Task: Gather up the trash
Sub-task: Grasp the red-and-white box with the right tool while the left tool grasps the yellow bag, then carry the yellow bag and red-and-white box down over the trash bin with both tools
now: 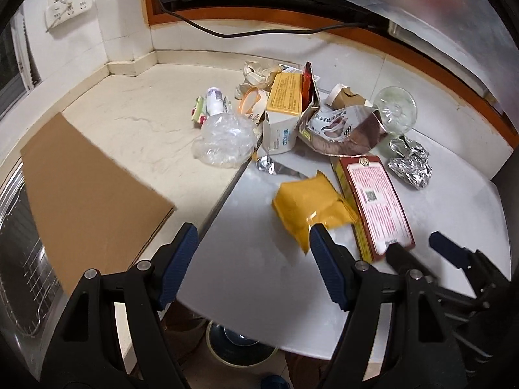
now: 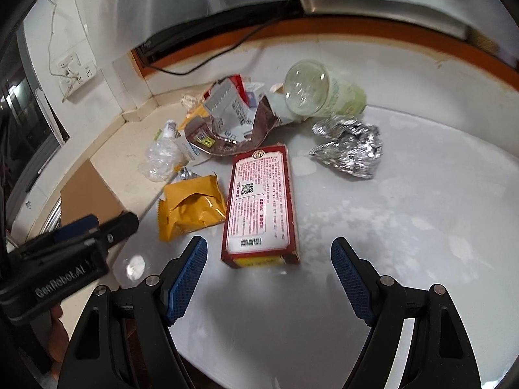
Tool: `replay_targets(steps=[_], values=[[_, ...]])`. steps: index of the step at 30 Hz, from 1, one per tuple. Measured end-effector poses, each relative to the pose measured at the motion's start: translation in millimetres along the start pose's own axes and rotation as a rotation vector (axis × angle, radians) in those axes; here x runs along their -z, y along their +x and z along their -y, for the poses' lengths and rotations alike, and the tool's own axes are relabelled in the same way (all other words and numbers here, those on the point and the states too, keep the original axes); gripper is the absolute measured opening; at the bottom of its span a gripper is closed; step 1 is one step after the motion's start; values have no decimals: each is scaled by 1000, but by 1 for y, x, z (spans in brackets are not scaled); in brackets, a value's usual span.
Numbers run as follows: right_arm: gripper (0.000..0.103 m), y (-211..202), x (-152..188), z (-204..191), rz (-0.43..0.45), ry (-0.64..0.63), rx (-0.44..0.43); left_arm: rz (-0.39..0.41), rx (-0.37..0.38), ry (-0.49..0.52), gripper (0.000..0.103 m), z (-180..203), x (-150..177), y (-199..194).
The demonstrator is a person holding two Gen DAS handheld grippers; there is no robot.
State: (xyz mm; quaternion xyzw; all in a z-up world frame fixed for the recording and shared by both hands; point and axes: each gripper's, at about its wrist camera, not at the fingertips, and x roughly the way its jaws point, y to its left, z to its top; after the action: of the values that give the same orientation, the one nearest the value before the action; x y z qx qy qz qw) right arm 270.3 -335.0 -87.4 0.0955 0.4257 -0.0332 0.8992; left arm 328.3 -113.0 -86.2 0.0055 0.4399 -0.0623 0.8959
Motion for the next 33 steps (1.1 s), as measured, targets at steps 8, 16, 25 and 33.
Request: replay_targets(steps=[8, 16, 25, 33], values=[[77, 42, -12, -2, -54, -19, 13, -16, 113, 68, 69, 11, -8, 14], [62, 47, -9, 0, -30, -47, 62, -47, 167, 151, 69, 29, -8, 30], [62, 33, -1, 29, 0, 29, 43, -93, 203, 176, 69, 38, -19, 64], [62, 32, 1, 27, 9, 15, 57, -121, 215, 152, 69, 45, -29, 92]])
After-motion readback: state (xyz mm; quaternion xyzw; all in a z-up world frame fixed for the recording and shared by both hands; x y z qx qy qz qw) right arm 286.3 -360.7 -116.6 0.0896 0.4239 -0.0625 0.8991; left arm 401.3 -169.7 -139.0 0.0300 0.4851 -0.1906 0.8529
